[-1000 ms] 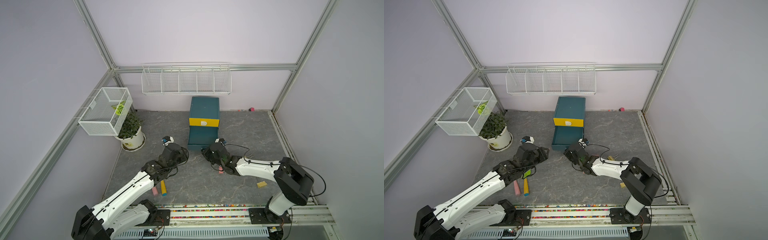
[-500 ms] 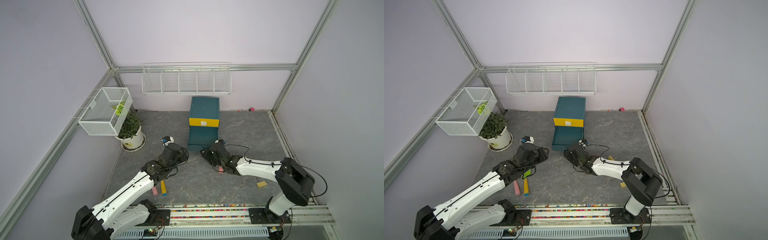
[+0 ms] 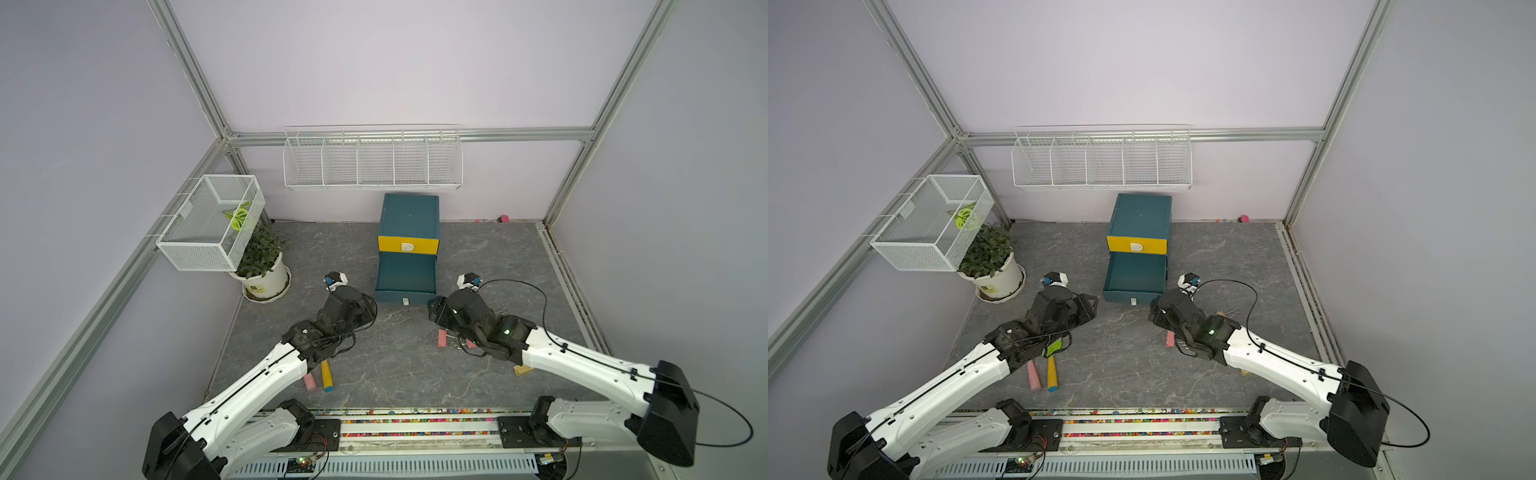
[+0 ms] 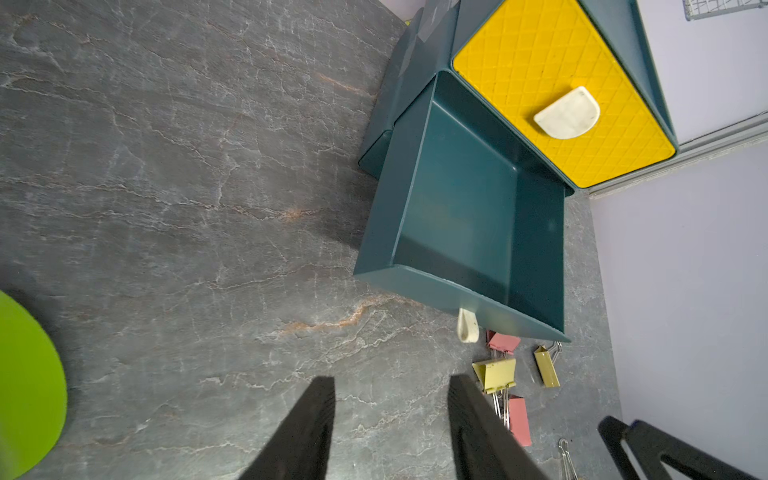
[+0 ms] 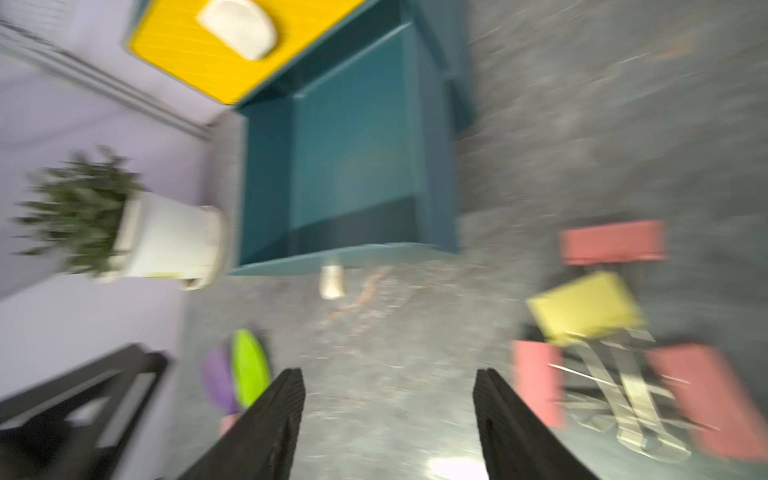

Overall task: Put the binder clips in the drawer according to color
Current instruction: Open the drawer in the storage box, then pick up the binder clip at the center of the board.

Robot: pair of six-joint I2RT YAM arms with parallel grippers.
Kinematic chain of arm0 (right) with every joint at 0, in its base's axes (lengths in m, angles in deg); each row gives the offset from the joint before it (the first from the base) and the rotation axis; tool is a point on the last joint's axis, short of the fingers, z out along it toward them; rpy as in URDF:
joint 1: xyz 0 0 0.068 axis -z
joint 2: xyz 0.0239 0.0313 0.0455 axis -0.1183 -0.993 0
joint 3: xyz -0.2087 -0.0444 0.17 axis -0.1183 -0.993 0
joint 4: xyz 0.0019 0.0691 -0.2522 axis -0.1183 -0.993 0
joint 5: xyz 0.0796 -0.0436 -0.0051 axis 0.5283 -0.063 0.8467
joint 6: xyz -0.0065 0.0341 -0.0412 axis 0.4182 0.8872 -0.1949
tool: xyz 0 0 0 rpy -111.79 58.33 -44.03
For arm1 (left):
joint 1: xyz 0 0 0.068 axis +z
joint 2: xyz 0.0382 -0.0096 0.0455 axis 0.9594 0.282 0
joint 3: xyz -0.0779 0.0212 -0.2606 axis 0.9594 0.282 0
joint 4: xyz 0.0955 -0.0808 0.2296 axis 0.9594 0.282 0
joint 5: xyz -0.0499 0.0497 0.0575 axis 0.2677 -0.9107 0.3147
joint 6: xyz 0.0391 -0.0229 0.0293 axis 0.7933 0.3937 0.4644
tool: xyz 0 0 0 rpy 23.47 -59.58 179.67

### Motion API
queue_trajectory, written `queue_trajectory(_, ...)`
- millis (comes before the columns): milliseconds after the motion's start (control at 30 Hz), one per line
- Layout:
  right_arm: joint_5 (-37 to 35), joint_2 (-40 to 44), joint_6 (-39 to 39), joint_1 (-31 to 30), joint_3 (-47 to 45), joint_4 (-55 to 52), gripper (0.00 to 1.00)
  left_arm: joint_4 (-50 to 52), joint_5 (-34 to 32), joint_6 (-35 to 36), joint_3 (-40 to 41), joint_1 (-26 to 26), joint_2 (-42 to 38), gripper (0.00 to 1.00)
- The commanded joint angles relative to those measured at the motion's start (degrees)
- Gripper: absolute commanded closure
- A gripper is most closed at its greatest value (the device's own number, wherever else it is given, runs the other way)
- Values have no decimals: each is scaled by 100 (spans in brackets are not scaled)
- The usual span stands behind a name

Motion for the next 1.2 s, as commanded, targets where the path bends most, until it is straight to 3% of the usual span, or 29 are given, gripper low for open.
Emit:
queue_trajectory(0,-1101,297,-35,72,212,-2536,29,73,79,99,-220,2,-93,50)
queue_trajectory(133,-947,626,497,679,190,-3939,29,4,138,128,-250,0,-94,50)
queue_trajectory(333,154,1105,319,2188,-305,-4467,28,-168,246,190,-281,2,-129,50)
queue_trajectory(467,418,1281,456,2574,-509,-4482,25,-265,273,206,-281,1,-158,50)
queue_trajectory(633,1763,1087,574,3688,-1396,-3857,23,-330,340,270,-301,9,-225,50)
queue_trajectory(933,1889,848,533,3888,-1817,-2974,21,-494,465,268,-254,13,-151,49)
queue_trajectory(1167,1992,364,287,3938,-1789,-2296,26,-466,465,229,-283,9,-170,49)
